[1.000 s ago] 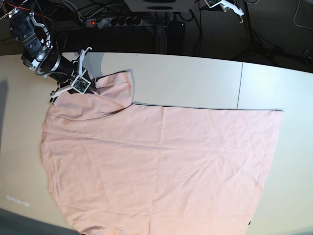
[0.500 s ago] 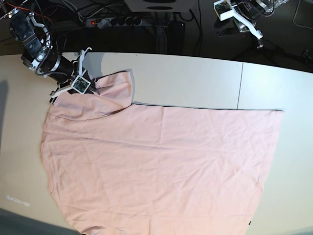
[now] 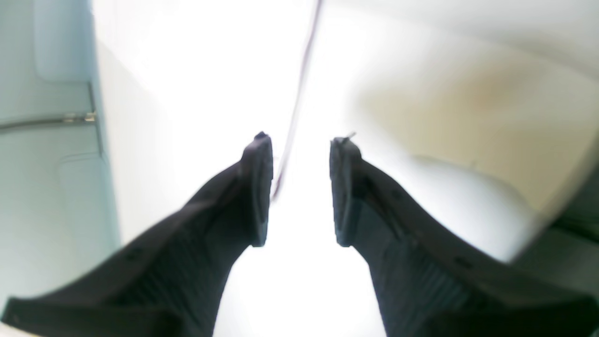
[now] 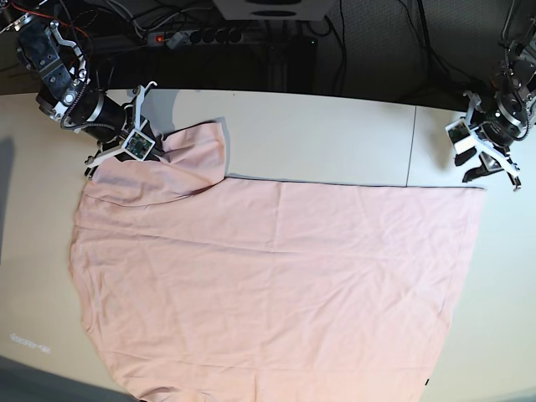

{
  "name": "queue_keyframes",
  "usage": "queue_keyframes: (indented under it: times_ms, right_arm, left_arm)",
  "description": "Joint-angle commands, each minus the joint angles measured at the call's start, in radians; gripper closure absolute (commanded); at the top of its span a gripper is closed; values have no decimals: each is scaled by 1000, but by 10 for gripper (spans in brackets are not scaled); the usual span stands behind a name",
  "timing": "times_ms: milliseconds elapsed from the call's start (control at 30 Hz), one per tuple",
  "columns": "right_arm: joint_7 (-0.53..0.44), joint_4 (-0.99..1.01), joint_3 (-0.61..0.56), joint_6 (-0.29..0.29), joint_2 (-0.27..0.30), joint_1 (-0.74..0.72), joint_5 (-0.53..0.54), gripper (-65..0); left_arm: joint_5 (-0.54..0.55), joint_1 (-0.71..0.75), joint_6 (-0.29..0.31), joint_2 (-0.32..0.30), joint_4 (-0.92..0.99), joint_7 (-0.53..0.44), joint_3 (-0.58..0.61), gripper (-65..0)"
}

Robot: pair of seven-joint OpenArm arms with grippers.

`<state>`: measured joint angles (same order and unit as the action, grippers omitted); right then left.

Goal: Fold the T-shirt properly
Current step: 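Reach the left gripper to the shirt's opposite corner and grasp it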

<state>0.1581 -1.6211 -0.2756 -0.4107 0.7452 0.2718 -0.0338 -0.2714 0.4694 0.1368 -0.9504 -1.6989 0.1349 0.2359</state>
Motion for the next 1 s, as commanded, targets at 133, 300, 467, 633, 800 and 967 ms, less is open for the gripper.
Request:
queue_keyframes:
  times_ms: [133, 300, 467, 633, 800, 967]
  right_arm:
    - [23, -4, 5, -32, 17, 0, -10, 0]
    - [26, -4, 5, -32, 16, 1, -10, 0]
    - [26, -4, 5, -32, 17, 0, -11, 0]
    - [26, -4, 5, -32, 17, 0, -11, 0]
    - [26, -4, 5, -32, 17, 0, -11, 0]
    - [26, -5, 5, -32, 17, 0, -10, 0]
  left_arm:
    - [28, -131, 81, -49, 110, -57, 39, -237]
    - [-7, -223, 80, -66, 149, -41, 195, -237]
    - [-20, -310, 80, -66, 219, -34, 319, -237]
    - [-21, -413, 80, -66, 277, -33, 430, -237]
    - [-4, -520, 80, -60, 342, -33, 547, -237]
    - [5, -579, 85, -58, 389, -34, 619, -236]
